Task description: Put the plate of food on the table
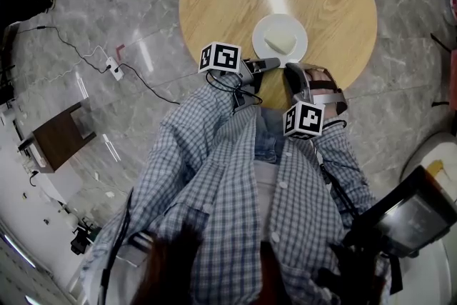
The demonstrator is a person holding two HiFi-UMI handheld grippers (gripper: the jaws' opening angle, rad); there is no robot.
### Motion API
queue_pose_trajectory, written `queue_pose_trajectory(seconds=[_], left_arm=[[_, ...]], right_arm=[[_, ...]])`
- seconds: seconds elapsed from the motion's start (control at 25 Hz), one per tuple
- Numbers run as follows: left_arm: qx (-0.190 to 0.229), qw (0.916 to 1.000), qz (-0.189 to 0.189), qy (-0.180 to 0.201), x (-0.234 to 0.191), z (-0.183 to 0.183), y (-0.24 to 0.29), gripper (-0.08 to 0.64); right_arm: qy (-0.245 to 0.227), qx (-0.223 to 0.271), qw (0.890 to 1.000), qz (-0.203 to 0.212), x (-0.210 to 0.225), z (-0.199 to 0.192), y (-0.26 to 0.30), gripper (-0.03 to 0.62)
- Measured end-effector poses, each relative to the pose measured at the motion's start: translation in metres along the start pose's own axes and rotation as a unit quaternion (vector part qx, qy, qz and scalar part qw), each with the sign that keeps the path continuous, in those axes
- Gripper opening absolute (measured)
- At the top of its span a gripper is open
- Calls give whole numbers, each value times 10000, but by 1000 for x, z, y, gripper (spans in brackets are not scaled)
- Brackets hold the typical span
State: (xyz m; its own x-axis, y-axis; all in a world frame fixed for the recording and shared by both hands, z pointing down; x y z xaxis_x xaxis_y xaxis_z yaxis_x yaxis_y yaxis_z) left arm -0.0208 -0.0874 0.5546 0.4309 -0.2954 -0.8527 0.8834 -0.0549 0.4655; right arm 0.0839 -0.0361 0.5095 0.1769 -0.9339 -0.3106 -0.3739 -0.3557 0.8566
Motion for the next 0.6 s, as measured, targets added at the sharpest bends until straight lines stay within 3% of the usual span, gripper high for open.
queue_pose_trajectory(seconds=[0.2, 0.6], left_arm=[[11, 10000, -67, -62, -1, 0, 0, 120], [34, 9999, -52, -150, -3, 0, -1, 120]], right_arm=[[-668, -284, 9973, -56, -11, 0, 8, 48], [-1108, -418, 9917, -496, -14, 1, 20, 44]])
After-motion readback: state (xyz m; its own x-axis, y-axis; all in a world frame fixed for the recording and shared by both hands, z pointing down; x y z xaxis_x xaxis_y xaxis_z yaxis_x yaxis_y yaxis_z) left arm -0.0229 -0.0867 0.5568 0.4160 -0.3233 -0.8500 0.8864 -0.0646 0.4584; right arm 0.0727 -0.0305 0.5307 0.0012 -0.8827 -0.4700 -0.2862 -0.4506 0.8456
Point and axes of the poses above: the fingertips, and each gripper's own axes: y forward along the fingers, x to its right, z out of its top, the point moved 7 cm from there along -y, backward along the fingers, and after that the axes turned 4 degrees about z, right-handed, at the moved point
